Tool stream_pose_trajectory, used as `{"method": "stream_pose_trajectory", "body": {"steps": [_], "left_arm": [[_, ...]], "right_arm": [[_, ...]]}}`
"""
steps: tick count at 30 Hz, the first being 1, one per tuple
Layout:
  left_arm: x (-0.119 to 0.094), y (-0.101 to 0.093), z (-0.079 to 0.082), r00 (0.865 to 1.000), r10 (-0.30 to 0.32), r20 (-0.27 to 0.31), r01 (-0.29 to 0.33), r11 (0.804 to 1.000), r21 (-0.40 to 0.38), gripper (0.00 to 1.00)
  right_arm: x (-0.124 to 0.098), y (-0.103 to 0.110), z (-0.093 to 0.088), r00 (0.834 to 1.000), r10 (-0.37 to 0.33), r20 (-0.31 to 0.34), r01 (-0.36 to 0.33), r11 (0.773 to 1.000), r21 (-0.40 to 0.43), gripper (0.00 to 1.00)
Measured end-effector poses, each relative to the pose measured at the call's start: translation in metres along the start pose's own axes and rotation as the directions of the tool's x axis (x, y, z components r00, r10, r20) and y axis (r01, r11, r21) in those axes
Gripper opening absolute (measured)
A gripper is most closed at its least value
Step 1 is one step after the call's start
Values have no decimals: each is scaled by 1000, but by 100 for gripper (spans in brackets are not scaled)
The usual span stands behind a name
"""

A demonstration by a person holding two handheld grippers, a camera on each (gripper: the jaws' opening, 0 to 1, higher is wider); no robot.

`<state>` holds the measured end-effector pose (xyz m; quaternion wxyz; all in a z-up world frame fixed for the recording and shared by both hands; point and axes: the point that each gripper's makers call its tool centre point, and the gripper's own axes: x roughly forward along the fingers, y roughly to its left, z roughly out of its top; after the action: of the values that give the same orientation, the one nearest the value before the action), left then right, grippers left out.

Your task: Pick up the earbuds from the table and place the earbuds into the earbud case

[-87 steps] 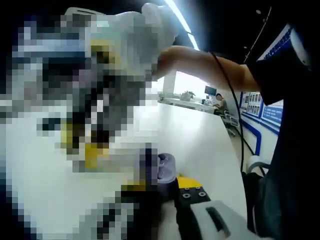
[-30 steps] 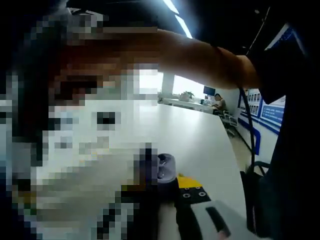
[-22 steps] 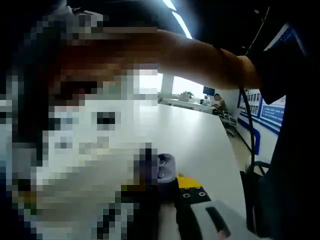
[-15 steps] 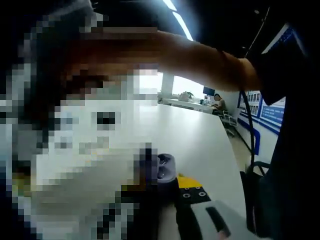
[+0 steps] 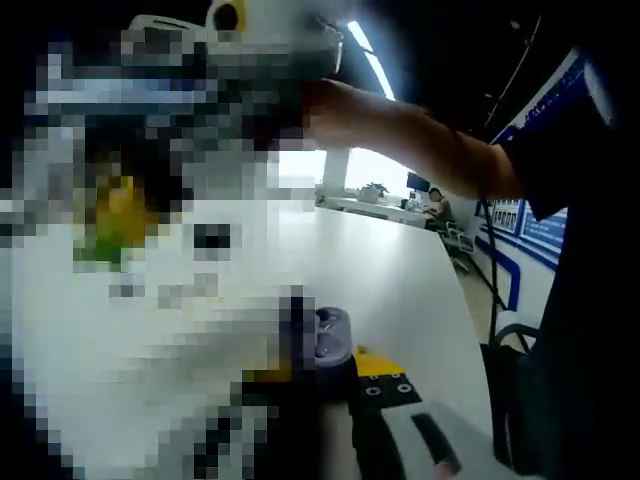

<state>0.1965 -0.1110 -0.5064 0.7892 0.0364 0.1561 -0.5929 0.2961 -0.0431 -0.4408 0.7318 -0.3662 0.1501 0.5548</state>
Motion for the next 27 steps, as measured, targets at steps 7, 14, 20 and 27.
{"method": "stream_pose_trajectory", "body": {"steps": [7,14,20,27], "left_arm": [[0,0,0,1000,-2,-2,2,1000,0,19],[0,-1,0,1000,-13,-5,13,1000,-1,19],[0,-1,-1,1000,-13,-5,13,1000,-1,19],[-1,-1,-1,1000,-14,-5,14,1000,-2,19]], "right_arm": [[-39,6,-6,993,-112,41,114,992,-49,10],[-63,33,-8,973,-195,121,210,970,-124,10],[-73,53,-13,948,-266,176,292,946,-142,10],[-77,79,-8,912,-320,258,382,891,-246,10]]}}
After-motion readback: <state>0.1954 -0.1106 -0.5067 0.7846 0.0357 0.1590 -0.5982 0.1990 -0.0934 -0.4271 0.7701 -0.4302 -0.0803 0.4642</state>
